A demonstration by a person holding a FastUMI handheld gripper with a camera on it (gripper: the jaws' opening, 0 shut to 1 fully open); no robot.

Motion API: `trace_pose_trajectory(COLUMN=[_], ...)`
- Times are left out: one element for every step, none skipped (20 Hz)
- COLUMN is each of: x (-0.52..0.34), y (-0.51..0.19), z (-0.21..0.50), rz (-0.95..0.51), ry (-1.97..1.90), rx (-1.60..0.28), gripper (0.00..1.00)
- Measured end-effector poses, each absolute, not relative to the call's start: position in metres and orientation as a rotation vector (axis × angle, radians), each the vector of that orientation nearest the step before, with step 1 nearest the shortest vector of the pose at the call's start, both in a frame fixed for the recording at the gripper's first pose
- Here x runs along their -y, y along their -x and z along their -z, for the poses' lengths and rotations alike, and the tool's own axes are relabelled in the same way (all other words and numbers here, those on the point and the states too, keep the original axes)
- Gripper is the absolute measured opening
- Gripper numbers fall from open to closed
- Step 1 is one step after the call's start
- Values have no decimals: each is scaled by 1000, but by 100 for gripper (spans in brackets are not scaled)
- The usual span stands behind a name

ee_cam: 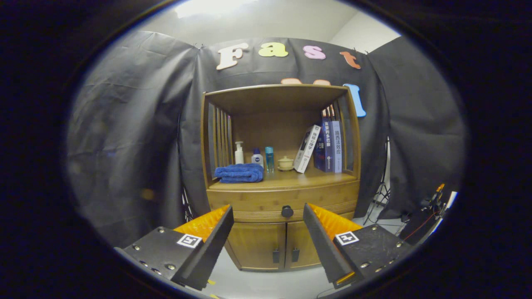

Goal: Pull open the drawer, take out the items inside it, and place them on the countertop above the cabinet.

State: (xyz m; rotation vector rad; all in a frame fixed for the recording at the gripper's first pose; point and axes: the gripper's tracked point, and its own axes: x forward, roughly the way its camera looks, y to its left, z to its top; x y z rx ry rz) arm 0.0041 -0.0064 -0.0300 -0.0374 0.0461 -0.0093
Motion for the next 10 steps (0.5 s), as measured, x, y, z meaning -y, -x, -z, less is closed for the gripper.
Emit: trace_pose_trajectory(x=[7,8,8,9,9,10,12,14,14,14], y=[-5,-5,-5,-5,-6,-6,-6,-6,-7,-7], z=[30,32,32,35,36,39,41,43,44,46], rz=[10,10,11,10,9,11,13,16,16,15], ry=[39,39,37,33,30,29,30,30,30,29], rx=[-47,-48,-49,-53,-57,-62,-65,-67,-70,-72], gripper=[100,100,100,100,100,100,100,100,100,100])
